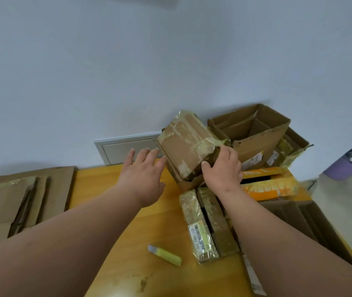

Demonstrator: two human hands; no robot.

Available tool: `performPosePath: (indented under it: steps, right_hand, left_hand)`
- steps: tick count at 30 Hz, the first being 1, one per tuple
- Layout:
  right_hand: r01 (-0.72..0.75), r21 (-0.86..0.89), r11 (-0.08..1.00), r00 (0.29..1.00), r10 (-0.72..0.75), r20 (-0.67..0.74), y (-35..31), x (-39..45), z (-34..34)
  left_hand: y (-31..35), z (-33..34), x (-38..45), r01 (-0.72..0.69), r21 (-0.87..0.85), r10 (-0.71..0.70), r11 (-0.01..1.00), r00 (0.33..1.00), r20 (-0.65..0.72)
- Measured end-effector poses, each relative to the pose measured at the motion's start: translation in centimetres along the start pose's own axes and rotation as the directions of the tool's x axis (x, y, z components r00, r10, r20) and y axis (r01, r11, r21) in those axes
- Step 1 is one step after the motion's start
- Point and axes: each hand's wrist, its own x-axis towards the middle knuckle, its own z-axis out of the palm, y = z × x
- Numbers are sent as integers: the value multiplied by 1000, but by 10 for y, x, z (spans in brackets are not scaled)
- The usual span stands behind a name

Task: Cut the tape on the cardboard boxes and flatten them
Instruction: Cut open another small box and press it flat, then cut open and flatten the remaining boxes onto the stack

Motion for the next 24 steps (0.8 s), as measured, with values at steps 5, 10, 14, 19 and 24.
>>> performPosePath:
  steps: [5,10,14,19,24]
  right_hand:
    - [-131,230,964,991,132,13,-7,27,-3]
    - [-160,239,958,983,178,-52,-7,37,2]
    - [-129,170,977,988,141,-60,-8,36,3]
    - [6,250,968,995,21,-103,-9,26,3]
    - [29,467,884,990,41,-138,-9,23,-13]
  left_hand:
    - [6,-3,10,1,25,-1,1000,1000,12]
    - [0,-6,16,13,42,-14,999,1000,6]
    - [-3,-7,15,25,48,-25,999,1000,-7]
    - [-5,-7,14,35,43,-34,998,999,-14]
    - [-4,-10,8,79,-25,-80,997,995,-53]
